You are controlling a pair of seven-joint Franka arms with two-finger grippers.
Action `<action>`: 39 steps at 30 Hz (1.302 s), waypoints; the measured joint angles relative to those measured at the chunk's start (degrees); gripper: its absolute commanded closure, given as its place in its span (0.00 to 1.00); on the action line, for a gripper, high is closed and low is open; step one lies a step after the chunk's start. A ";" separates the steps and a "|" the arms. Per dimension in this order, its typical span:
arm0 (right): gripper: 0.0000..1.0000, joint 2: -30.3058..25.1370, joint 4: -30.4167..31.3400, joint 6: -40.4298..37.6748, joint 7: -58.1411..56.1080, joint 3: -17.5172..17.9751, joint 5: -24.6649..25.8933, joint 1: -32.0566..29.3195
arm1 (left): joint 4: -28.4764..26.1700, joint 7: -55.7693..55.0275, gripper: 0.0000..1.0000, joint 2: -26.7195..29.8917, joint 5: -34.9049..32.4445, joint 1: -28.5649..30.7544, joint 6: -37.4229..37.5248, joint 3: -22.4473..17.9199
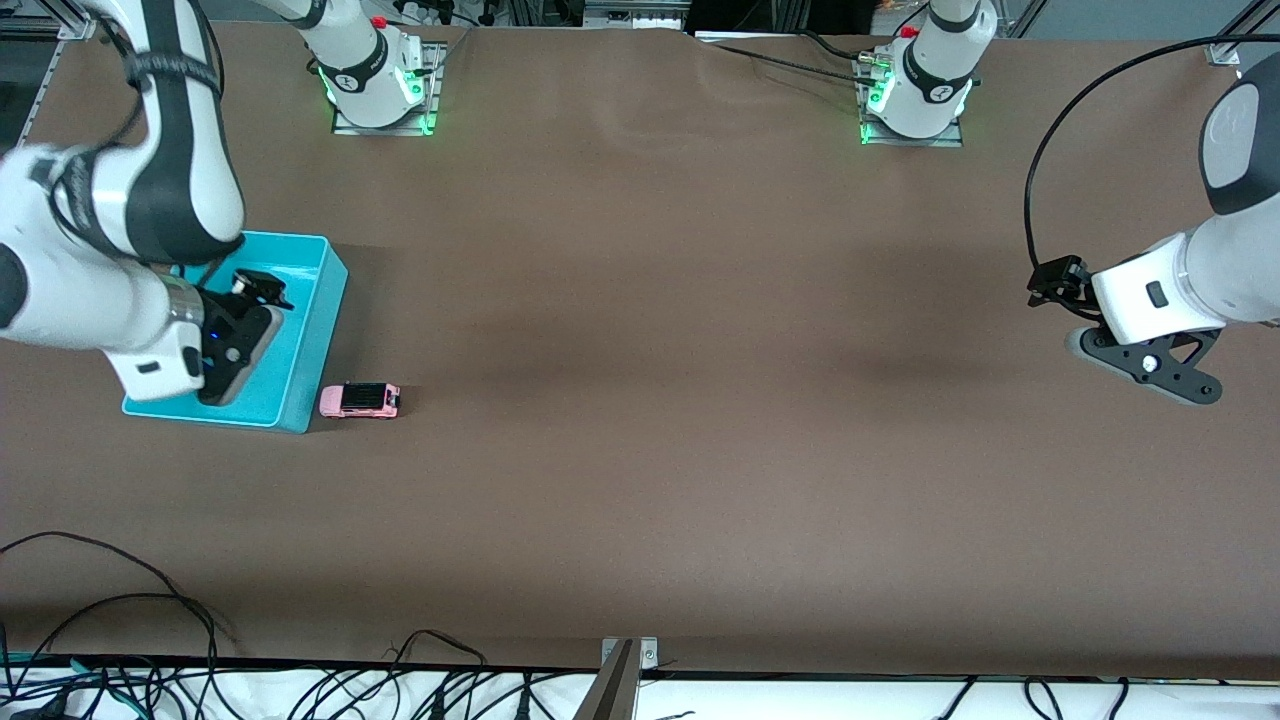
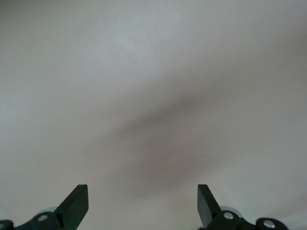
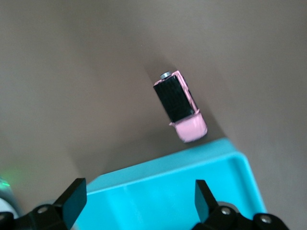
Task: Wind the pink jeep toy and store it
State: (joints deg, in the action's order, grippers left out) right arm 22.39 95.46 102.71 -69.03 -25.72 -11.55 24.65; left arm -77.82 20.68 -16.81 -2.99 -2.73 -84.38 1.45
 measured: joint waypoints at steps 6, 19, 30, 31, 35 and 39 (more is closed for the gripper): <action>0.00 5.49 0.88 6.49 -15.23 -0.04 -5.32 -0.94 | -11.80 0.00 0.00 7.26 1.38 -0.31 -11.67 -2.08; 0.00 12.39 1.26 13.27 -27.81 0.15 -11.96 -0.82 | -26.40 -2.20 0.00 17.78 9.10 2.66 -14.23 -3.02; 0.00 12.61 5.60 21.36 -28.08 2.49 -12.01 -0.47 | -25.55 -7.89 0.00 18.64 6.96 2.29 -9.77 -1.73; 0.00 12.61 5.80 21.75 -28.08 2.58 -12.01 -0.46 | -25.27 -8.26 0.00 18.69 6.67 2.29 -9.60 -1.46; 0.06 12.61 7.26 24.34 -28.08 3.04 -12.01 -0.47 | -23.74 -9.26 0.00 18.80 6.02 2.27 -9.29 -0.80; 0.37 12.62 9.19 27.98 -28.27 4.19 -12.01 -0.50 | -22.27 -9.33 0.00 18.84 5.82 2.58 -9.25 -0.94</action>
State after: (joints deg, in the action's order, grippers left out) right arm 35.00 104.66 130.69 -97.30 -21.53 -23.56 24.15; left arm -100.08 11.36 2.03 2.83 -0.16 -93.63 0.51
